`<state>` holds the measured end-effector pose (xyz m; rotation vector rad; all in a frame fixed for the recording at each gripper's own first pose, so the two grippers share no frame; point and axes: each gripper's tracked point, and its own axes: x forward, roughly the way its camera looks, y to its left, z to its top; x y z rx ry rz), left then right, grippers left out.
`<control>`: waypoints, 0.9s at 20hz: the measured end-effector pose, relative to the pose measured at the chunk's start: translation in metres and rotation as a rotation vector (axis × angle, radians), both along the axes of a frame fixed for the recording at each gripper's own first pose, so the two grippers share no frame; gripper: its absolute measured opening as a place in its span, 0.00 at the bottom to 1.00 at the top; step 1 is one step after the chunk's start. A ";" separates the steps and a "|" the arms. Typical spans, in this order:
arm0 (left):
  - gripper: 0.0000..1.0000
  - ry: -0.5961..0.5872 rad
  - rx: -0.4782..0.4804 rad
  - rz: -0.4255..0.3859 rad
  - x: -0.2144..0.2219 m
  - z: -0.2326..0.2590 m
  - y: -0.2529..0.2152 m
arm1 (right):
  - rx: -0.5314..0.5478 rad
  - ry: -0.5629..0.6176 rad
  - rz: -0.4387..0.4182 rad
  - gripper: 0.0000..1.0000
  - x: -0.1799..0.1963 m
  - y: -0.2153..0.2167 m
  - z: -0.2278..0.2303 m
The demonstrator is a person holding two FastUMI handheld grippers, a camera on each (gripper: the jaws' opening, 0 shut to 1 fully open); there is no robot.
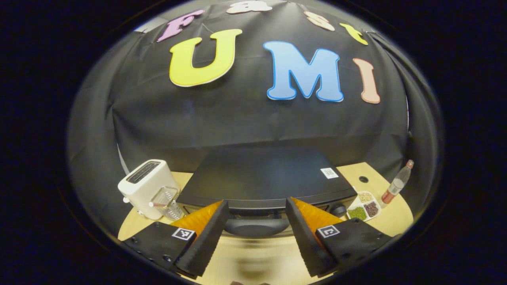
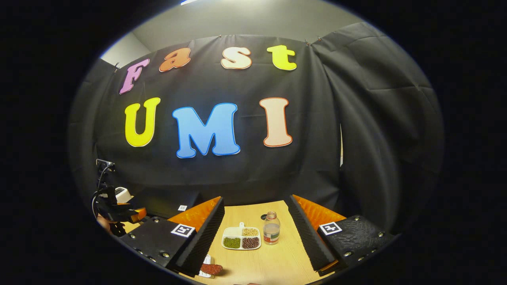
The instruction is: Open the electric oven with the left hand, put the food in, and close the electric oven.
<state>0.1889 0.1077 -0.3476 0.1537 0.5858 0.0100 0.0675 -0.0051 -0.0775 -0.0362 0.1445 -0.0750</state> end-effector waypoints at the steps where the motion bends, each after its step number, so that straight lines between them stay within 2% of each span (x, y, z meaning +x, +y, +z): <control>1: 0.96 0.017 0.001 0.003 0.000 -0.008 0.003 | 0.001 0.004 -0.005 0.99 0.001 -0.003 0.000; 5: 0.96 0.039 0.007 -0.009 -0.004 -0.029 0.006 | 0.005 0.011 -0.015 0.99 0.004 -0.008 -0.001; 6: 1.00 0.026 0.010 -0.027 0.006 -0.027 0.007 | 0.005 0.009 -0.015 0.99 0.005 -0.009 -0.001; 7: 0.96 0.028 0.013 -0.030 0.005 -0.030 0.007 | 0.005 0.011 -0.014 0.99 0.005 -0.008 -0.001; 9: 0.96 0.014 0.001 -0.016 0.002 -0.031 0.008 | 0.011 0.018 -0.007 0.99 0.007 -0.004 -0.004; 10: 0.92 0.005 -0.001 -0.009 0.002 -0.029 0.008 | 0.014 0.019 -0.001 0.99 0.006 -0.001 -0.005; 11: 1.00 0.011 0.002 -0.007 0.001 -0.030 0.008 | 0.019 0.017 0.008 0.99 0.005 0.003 -0.003; 12: 1.00 0.010 0.008 -0.008 -0.001 -0.030 0.008 | 0.019 0.014 0.017 0.98 0.005 0.007 -0.003; 13: 0.97 0.014 0.008 -0.009 -0.004 -0.029 0.008 | 0.016 0.012 0.022 0.99 0.004 0.009 -0.001; 14: 1.00 0.016 0.003 -0.010 -0.008 -0.030 0.007 | 0.014 0.008 0.026 0.99 0.002 0.011 -0.001; 18: 0.97 0.016 0.009 -0.022 -0.032 -0.033 0.008 | 0.021 0.010 0.033 0.99 -0.004 0.016 0.000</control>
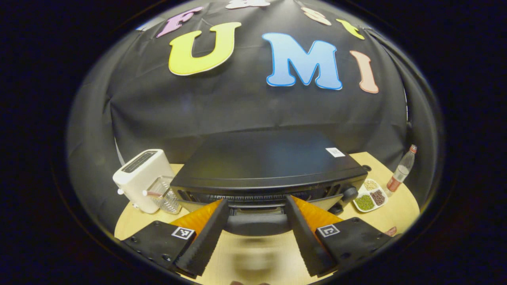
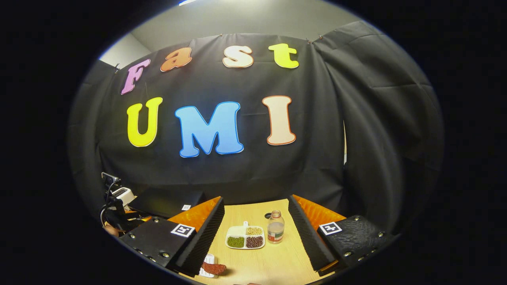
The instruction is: Open the electric oven with the left hand, put the food in, and close the electric oven.
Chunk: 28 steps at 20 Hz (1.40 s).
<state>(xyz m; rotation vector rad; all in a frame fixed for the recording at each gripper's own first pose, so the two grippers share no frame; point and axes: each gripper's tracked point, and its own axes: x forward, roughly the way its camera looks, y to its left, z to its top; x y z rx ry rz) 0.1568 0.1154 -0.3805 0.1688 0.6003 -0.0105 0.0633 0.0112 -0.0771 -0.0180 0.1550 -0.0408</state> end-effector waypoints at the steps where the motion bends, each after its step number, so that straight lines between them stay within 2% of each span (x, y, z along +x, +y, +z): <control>1: 1.00 0.000 -0.001 -0.001 -0.006 -0.001 0.000 | 0.002 0.000 0.001 0.99 -0.002 0.001 0.001; 3: 1.00 0.006 -0.008 -0.001 -0.020 -0.006 0.000 | 0.002 -0.005 0.002 0.99 -0.005 0.005 0.005; 4: 0.96 0.011 -0.012 -0.002 -0.026 -0.008 0.001 | 0.001 -0.008 0.004 0.99 -0.007 0.007 0.006; 5: 1.00 0.015 -0.016 -0.003 -0.032 -0.011 0.001 | -0.002 -0.012 0.005 0.99 -0.009 0.010 0.007; 16: 1.00 0.063 -0.050 -0.020 -0.078 -0.042 0.004 | -0.026 -0.001 0.053 0.99 -0.026 0.041 0.004; 17: 0.97 0.068 -0.046 -0.023 -0.082 -0.045 0.005 | -0.023 0.002 0.057 0.99 -0.027 0.043 0.004; 18: 1.00 0.075 -0.041 -0.027 -0.087 -0.048 0.005 | -0.022 0.006 0.058 0.99 -0.028 0.044 0.003; 19: 0.96 0.084 -0.035 -0.030 -0.091 -0.053 0.005 | -0.021 0.008 0.060 0.99 -0.029 0.045 0.003; 20: 1.00 0.093 -0.031 -0.033 -0.096 -0.059 0.006 | -0.022 0.010 0.060 0.99 -0.029 0.046 0.002; 24: 1.00 0.141 -0.041 -0.025 -0.114 -0.082 0.008 | -0.027 0.027 0.065 0.99 -0.035 0.047 -0.004; 26: 0.96 0.127 -0.040 -0.019 -0.117 -0.079 0.010 | -0.031 0.026 0.069 0.99 -0.038 0.048 -0.004; 28: 1.00 0.108 -0.049 -0.015 -0.118 -0.067 0.008 | -0.036 0.034 0.070 0.99 -0.039 0.046 -0.008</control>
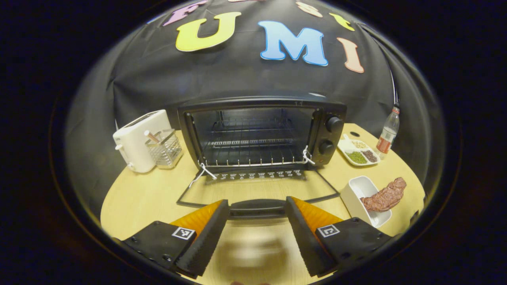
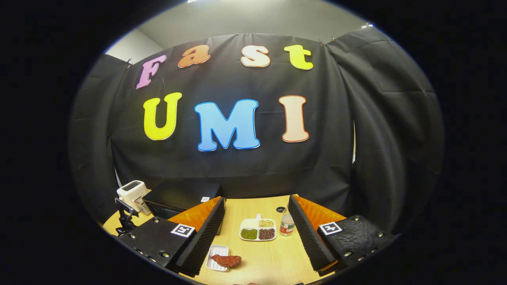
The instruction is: Open the electric oven with the left hand, put the food in, and close the electric oven.
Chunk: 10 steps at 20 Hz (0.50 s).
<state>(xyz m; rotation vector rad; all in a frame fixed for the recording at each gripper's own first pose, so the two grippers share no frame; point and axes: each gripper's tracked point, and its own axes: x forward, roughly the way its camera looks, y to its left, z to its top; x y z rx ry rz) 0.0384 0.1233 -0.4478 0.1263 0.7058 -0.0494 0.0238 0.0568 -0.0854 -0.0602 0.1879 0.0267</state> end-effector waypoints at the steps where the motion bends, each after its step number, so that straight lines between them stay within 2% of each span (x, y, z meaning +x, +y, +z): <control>1: 0.96 -0.021 -0.006 0.001 0.002 0.011 -0.002 | 0.005 0.008 0.001 0.99 0.000 0.000 -0.002; 3: 1.00 -0.089 -0.027 0.000 0.011 0.046 -0.010 | 0.021 0.030 0.005 0.99 0.000 -0.002 -0.013; 6: 0.96 -0.215 -0.048 -0.004 0.021 0.116 -0.023 | 0.051 0.059 0.023 0.98 0.006 -0.005 -0.030; 10: 1.00 -0.390 -0.051 -0.009 0.027 0.222 -0.039 | 0.140 0.176 0.061 0.99 0.016 -0.006 -0.078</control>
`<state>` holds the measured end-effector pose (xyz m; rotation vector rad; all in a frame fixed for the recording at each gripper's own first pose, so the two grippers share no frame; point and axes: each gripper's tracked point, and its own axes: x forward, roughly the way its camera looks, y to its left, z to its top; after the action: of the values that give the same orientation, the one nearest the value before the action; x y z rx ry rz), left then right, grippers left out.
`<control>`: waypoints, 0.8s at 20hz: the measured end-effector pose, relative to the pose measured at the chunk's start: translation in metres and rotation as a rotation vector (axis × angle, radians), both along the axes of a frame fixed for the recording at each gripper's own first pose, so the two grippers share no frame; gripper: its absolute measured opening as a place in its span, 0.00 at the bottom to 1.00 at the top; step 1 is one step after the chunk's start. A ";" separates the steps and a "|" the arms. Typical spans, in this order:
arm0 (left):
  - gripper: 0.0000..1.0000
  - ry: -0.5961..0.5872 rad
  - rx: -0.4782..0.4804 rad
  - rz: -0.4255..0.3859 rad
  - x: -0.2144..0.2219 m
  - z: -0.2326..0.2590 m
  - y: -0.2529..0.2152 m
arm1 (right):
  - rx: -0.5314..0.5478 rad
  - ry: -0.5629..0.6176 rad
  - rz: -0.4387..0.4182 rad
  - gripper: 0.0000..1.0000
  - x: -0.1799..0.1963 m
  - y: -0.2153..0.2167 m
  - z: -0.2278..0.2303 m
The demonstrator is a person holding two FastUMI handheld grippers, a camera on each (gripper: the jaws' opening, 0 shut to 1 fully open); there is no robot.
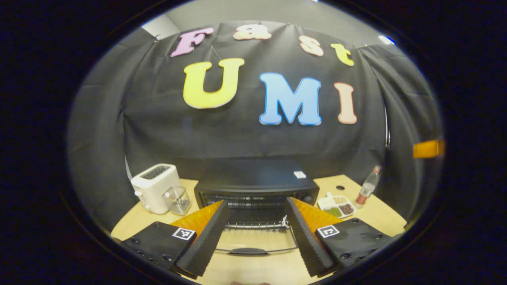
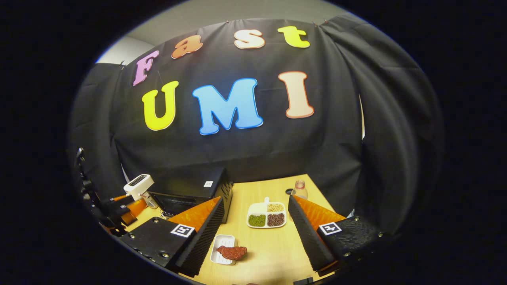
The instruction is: Open the electric oven with the left hand, put the food in, and close the electric oven.
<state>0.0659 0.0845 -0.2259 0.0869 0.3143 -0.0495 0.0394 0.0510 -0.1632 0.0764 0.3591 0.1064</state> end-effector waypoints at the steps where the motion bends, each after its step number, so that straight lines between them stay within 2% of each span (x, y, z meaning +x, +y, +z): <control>1: 0.99 -0.041 -0.002 0.001 0.000 0.026 -0.003 | 0.020 0.041 0.011 0.98 0.002 -0.001 -0.018; 5: 1.00 -0.170 -0.013 0.003 -0.005 0.104 -0.016 | 0.137 0.225 0.065 0.98 0.004 0.001 -0.096; 9: 1.00 -0.262 0.002 0.023 -0.009 0.165 -0.020 | 0.236 0.356 0.112 0.98 0.001 0.012 -0.155; 14: 1.00 -0.289 -0.013 0.075 -0.016 0.207 -0.018 | 0.365 0.487 0.176 0.98 -0.010 0.027 -0.208; 16: 1.00 -0.302 0.009 0.102 -0.019 0.216 -0.014 | 0.415 0.530 0.187 0.98 -0.009 0.038 -0.227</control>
<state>0.0470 0.0704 -0.0098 0.0861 0.0165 0.0658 0.0301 0.0886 -0.3905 0.4872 0.8709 0.3482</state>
